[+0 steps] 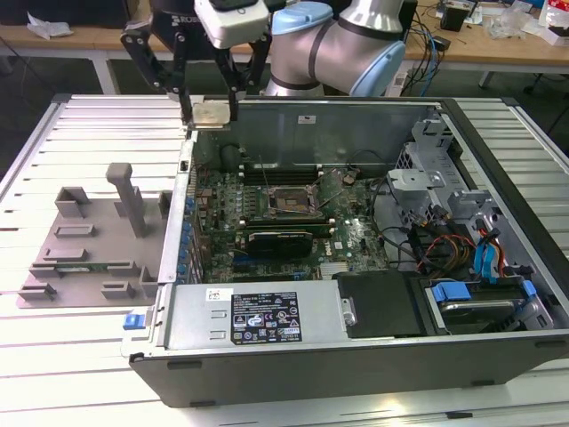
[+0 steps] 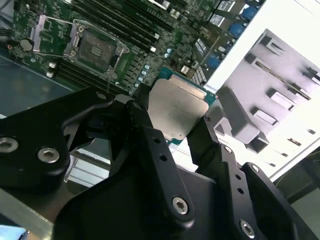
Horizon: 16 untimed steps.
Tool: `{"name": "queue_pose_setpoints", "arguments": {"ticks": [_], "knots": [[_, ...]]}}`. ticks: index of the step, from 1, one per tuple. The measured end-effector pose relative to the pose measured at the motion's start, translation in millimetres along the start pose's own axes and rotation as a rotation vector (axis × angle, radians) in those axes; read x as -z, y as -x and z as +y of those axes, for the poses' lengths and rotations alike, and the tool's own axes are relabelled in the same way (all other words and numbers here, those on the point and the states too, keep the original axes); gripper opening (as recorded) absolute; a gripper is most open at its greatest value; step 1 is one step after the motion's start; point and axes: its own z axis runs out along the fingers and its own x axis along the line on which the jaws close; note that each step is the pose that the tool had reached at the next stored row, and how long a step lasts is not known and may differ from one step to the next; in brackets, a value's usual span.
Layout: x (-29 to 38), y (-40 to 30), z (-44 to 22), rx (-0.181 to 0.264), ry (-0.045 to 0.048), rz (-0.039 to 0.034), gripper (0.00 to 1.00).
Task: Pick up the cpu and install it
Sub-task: 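Pick up the cpu and move it towards the insertion slot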
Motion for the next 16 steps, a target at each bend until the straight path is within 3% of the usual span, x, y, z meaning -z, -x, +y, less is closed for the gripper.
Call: {"name": "queue_pose_setpoints", "arguments": {"ticks": [4,7,13,16], "knots": [[-0.6,16.8,0.2,0.000,0.0001,-0.0001,0.55],[-1.3,39.1,0.4,0.000,0.0000,0.0000,0.55],[-2.1,65.0,0.6,0.000,0.0000,0.0000,0.55],[-2.8,86.4,0.8,0.000,0.0000,0.0000,0.55]]}}
